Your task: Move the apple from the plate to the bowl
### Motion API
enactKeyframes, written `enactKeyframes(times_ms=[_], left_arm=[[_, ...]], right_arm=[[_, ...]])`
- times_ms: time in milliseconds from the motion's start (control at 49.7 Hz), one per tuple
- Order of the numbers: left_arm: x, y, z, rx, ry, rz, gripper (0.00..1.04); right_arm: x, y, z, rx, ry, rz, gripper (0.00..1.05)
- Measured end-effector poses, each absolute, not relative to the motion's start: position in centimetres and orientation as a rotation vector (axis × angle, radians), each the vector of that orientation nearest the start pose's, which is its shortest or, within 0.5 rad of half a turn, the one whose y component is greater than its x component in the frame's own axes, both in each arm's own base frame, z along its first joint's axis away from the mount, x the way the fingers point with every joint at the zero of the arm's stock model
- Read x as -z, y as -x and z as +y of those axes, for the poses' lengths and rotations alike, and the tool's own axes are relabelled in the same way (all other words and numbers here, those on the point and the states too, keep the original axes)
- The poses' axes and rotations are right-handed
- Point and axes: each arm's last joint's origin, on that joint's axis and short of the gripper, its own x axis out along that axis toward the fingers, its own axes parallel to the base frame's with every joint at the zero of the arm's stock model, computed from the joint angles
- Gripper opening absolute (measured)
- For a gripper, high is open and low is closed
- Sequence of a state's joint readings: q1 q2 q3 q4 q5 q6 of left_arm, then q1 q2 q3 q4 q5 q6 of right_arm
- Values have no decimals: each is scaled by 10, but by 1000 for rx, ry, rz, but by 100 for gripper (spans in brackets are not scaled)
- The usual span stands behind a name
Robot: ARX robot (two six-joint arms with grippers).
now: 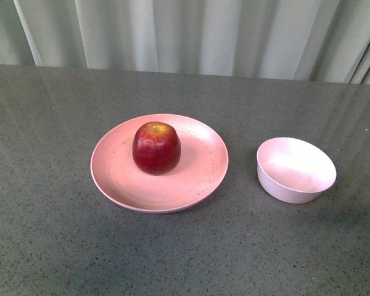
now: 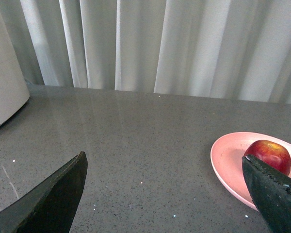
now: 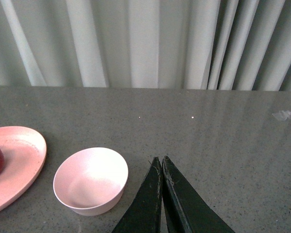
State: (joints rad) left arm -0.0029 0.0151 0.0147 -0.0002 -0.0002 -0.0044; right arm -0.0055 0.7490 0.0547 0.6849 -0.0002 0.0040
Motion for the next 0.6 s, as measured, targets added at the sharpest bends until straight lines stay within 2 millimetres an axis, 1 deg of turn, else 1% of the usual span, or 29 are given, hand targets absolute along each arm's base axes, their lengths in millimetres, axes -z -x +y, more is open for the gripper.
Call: enactKeyframes(times_ms=[101, 603], left_arm=[[-167, -98, 0, 3, 4, 1, 96], [-167, -98, 0, 3, 4, 1, 96]], right_arm=[[-166, -145, 0, 0, -3, 6, 2], [-173, -128, 0, 2, -4, -18, 2]])
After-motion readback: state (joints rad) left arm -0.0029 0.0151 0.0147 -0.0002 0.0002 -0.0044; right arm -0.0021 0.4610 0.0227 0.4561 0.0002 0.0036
